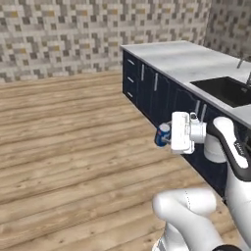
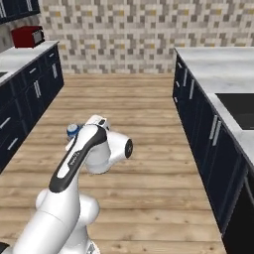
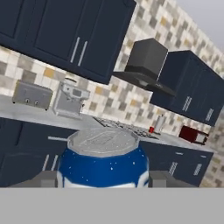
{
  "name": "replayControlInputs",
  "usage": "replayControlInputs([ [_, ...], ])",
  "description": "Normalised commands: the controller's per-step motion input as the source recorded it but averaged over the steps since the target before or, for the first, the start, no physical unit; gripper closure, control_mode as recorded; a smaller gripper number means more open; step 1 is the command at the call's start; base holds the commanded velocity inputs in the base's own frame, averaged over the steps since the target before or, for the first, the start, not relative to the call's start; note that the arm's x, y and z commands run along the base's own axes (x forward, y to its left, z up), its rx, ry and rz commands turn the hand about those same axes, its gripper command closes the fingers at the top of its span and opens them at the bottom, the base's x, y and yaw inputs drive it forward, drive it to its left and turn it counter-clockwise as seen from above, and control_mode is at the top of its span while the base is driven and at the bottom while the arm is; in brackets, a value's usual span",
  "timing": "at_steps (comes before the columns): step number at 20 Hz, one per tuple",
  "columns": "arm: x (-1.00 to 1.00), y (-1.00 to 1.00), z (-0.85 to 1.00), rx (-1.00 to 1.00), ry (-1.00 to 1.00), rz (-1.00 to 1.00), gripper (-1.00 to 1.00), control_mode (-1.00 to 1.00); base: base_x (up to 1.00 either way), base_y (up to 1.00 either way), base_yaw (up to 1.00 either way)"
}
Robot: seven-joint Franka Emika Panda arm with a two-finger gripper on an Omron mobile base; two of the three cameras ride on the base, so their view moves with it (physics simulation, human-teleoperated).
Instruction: Four empty soda cans are scattered around the kitchen. Gather all the cans and cluster them next to the stove for recycling.
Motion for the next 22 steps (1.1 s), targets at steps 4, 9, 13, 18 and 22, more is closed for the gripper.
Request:
replayControlInputs([
  [4, 0.00, 0.00, 0.00, 0.00, 0.00, 0.00, 1.00, 1.00, 0.29, 0.75, 0.00],
  [9, 0.00, 0.00, 0.00, 0.00, 0.00, 0.00, 1.00, 1.00, 0.01, 0.90, 0.00],
  [13, 0.00, 0.00, 0.00, 0.00, 0.00, 0.00, 1.00, 1.00, 0.00, 0.91, 0.00],
  [18, 0.00, 0.00, 0.00, 0.00, 0.00, 0.00, 1.00, 1.00, 0.03, 0.88, 0.00],
  [22, 0.00, 0.00, 0.00, 0.00, 0.00, 0.00, 1.00, 1.00, 0.16, 0.77, -0.01],
])
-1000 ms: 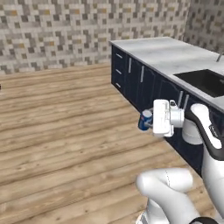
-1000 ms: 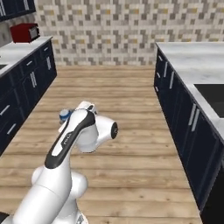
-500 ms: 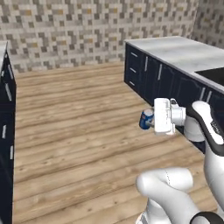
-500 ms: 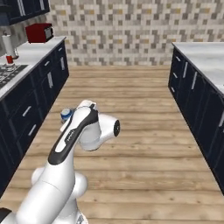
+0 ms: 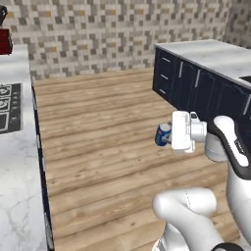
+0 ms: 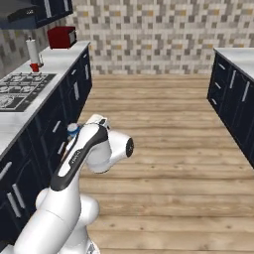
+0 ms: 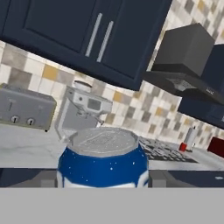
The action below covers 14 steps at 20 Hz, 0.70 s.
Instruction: Four empty soda cans are scattered around the kitchen. Gather all the cans and cluster them next to the stove for recycling.
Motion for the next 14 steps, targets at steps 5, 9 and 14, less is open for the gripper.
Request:
replayControlInputs([
  [5, 0.00, 0.00, 0.00, 0.00, 0.00, 0.00, 1.00, 1.00, 0.55, 0.47, -0.01],
  [9, 0.00, 0.00, 0.00, 0.00, 0.00, 0.00, 1.00, 1.00, 0.87, 0.34, 0.00],
  [14, 0.00, 0.00, 0.00, 0.00, 0.00, 0.00, 1.00, 1.00, 0.91, 0.35, 0.00],
])
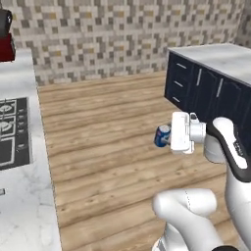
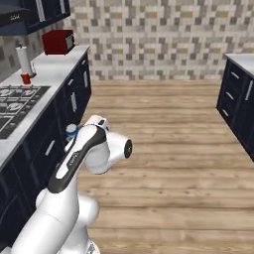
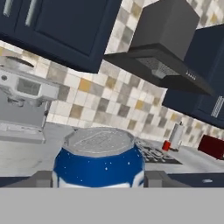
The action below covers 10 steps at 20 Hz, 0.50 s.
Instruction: Four empty soda cans are scattered around the kitchen. Gather all the cans and cluster them next to the stove for recycling.
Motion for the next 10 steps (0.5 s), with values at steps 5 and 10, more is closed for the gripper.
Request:
replayControlInputs([
  [5, 0.00, 0.00, 0.00, 0.00, 0.00, 0.00, 1.00, 1.00, 0.90, 0.32, 0.01],
  [10, 0.00, 0.00, 0.00, 0.00, 0.00, 0.00, 1.00, 1.00, 0.94, 0.27, 0.02],
])
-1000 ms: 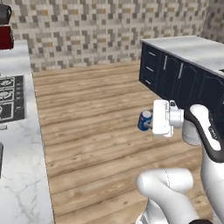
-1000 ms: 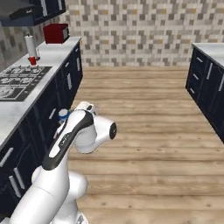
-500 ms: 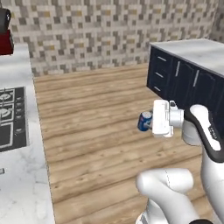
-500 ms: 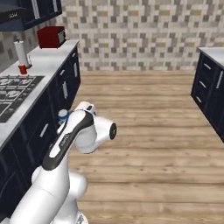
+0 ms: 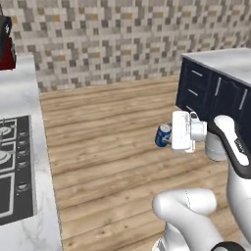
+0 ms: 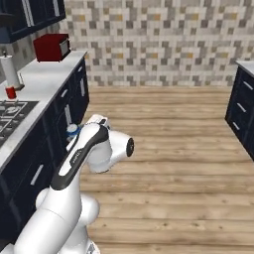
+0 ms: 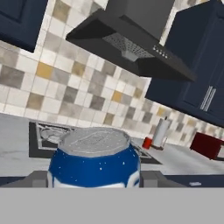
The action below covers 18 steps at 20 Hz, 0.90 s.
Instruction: Four empty soda cans are scattered around the kitchen. Gather all the cans and cluster them next to the stove for recycling.
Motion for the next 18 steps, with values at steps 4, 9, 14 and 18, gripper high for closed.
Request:
replayControlInputs([
  [4, 0.00, 0.00, 0.00, 0.00, 0.00, 0.00, 1.00, 1.00, 0.95, 0.21, 0.03],
  [9, 0.00, 0.00, 0.00, 0.00, 0.00, 0.00, 1.00, 1.00, 0.86, 0.22, 0.18],
  [14, 0.00, 0.00, 0.00, 0.00, 0.00, 0.00, 1.00, 1.00, 0.54, 0.13, 0.29],
  [18, 0.00, 0.00, 0.00, 0.00, 0.00, 0.00, 1.00, 1.00, 0.28, 0.04, 0.37],
])
